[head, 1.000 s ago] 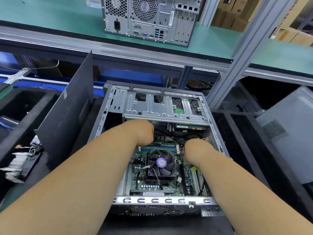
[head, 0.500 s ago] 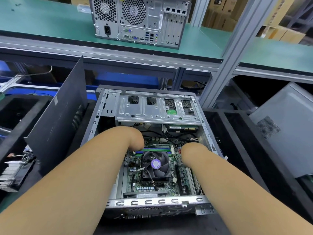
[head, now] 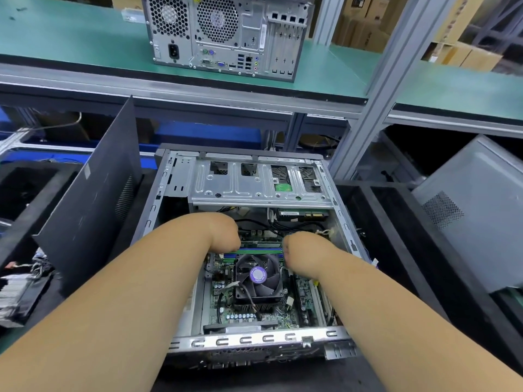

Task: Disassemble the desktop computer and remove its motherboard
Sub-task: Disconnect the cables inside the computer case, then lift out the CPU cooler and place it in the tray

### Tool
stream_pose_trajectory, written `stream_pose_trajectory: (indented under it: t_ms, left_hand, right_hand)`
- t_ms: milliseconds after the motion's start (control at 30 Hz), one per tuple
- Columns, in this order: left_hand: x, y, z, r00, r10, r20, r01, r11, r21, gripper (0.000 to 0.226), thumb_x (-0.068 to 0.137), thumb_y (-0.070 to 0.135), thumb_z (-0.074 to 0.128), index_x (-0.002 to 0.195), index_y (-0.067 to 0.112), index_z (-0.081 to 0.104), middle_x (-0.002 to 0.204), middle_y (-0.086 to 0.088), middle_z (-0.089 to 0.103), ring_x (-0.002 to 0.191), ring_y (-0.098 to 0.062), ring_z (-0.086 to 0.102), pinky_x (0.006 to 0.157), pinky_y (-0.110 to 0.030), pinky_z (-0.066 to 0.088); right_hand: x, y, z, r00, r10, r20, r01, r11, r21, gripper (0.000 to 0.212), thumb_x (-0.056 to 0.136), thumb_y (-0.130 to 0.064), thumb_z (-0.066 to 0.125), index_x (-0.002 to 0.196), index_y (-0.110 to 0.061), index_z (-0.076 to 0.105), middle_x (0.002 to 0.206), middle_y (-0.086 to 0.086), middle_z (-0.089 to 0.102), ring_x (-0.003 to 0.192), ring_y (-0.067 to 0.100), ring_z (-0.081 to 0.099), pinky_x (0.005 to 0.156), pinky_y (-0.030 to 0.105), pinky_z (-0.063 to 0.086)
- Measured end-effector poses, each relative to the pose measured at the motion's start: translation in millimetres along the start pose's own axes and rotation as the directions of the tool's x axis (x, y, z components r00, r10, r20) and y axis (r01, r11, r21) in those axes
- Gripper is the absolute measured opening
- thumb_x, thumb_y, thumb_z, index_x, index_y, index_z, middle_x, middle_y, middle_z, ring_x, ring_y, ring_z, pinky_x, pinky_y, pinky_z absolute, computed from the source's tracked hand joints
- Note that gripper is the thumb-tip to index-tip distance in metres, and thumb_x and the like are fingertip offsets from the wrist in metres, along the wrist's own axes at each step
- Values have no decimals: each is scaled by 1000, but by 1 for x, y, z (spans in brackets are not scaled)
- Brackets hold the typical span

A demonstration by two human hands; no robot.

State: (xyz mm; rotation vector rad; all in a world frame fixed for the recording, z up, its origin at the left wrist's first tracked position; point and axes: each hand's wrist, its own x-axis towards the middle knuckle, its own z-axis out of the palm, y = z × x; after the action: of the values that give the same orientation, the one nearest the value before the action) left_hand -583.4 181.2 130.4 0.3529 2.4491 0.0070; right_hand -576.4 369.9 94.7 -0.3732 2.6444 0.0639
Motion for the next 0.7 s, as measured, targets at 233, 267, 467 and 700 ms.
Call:
stream_pose_trajectory:
  t_ms: [233, 267, 467, 700]
  left_hand:
    - [3, -4, 3, 950, 118, -290, -166, 975, -146, 28, 91, 24, 51, 114, 33, 64, 113, 13, 61, 97, -9, 55, 83, -25, 44]
    - [5, -3, 4, 931, 142, -335, -200, 969, -144, 26, 91, 25, 53, 112, 36, 64, 109, 17, 59, 96, -8, 54, 84, -24, 43]
    - [12, 5, 11, 930, 184, -317, -209, 977, -46, 20, 91, 33, 57, 110, 37, 64, 112, 14, 62, 94, -7, 54, 84, -24, 43]
    - [9, 15, 11, 994, 48, -93, -35, 991, 131, 24, 90, 43, 57, 109, 32, 66, 101, 10, 63, 86, -10, 51, 76, -22, 38]
  right_hand:
    - [-28, 3, -19, 947, -40, -319, 173, 899, 401, 20, 86, -13, 51, 87, -22, 69, 80, -10, 60, 66, 10, 53, 61, 25, 42]
    - [-33, 5, -21, 929, 16, -369, 168, 870, 463, 20, 86, -13, 51, 86, -23, 68, 77, -12, 58, 64, 9, 51, 58, 26, 41]
    - [-44, 14, -24, 914, 33, -405, 182, 858, 480, 19, 90, -12, 48, 93, -16, 66, 92, -1, 60, 84, 21, 56, 76, 36, 51]
    - [-32, 3, -7, 963, -267, -43, 270, 936, 228, 83, 74, -48, 74, 142, -19, 37, 134, 7, 41, 124, 25, 37, 100, 42, 43]
